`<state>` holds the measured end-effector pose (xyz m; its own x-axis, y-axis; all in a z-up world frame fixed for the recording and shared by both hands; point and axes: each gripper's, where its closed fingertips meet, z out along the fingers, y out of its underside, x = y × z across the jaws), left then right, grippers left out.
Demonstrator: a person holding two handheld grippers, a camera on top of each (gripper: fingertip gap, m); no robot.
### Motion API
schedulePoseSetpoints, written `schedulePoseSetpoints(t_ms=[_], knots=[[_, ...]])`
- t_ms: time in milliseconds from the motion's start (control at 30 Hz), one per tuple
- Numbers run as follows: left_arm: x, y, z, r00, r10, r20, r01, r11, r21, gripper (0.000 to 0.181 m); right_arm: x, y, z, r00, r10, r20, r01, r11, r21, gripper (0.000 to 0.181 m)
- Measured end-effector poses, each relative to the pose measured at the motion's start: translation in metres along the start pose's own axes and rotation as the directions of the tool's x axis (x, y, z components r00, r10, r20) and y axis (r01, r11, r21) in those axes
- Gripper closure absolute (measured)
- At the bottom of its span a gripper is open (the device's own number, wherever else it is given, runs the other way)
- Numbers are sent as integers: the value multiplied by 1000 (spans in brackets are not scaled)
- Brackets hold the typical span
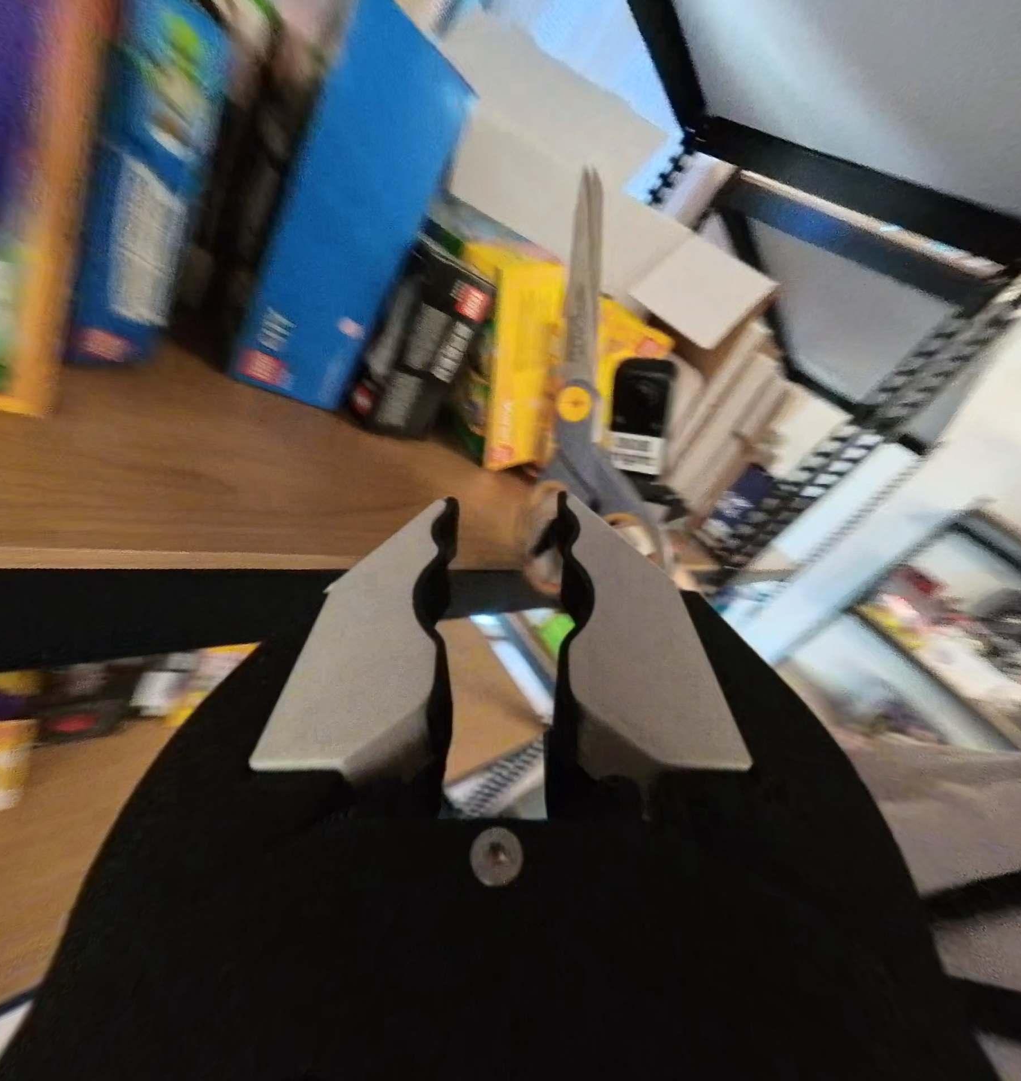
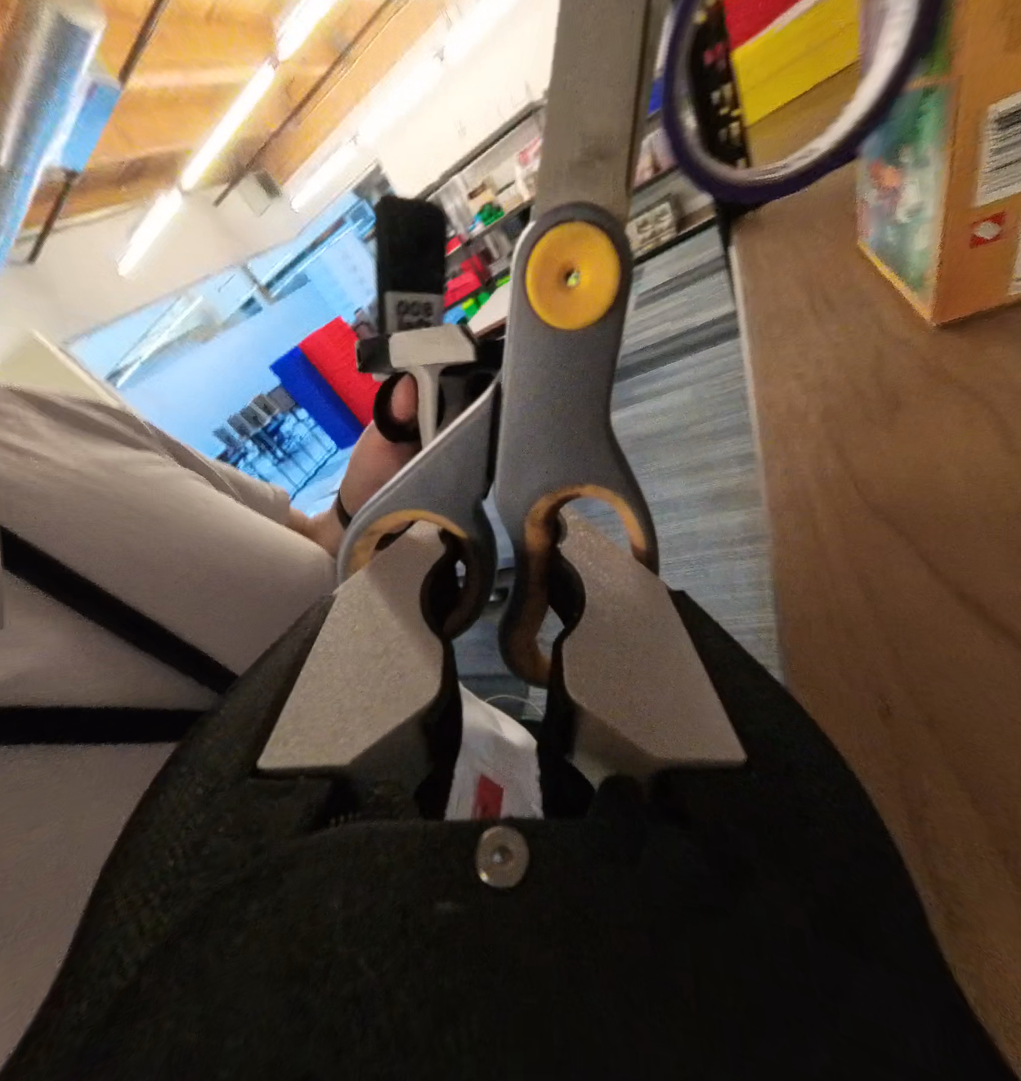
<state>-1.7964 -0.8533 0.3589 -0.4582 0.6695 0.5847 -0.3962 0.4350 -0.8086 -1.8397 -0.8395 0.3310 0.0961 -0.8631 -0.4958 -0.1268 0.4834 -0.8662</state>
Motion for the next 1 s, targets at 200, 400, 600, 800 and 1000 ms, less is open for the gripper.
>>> schedulePoseSetpoints(t_ms=[200,400,600,800,1000], knots=[[-79,-37,-52,919,205,335,-239,969,64,143,30,-16,-17,985,141,-100,-139,990,22,146],[-96,-32,-50,940,142,311,-172,982,73,145,24,-37,-16,980,197,-4,-197,978,63,145],[-103,-19,-47,955,106,278,-123,991,44,146,25,-42,-10,985,170,-34,-170,985,24,142],[-104,-35,-50,945,175,275,-193,980,39,136,4,-58,10,974,196,115,-201,979,30,134],[-114,-71,-42,819,451,355,-485,874,7,102,-3,-65,29,965,199,172,-201,980,-3,131]])
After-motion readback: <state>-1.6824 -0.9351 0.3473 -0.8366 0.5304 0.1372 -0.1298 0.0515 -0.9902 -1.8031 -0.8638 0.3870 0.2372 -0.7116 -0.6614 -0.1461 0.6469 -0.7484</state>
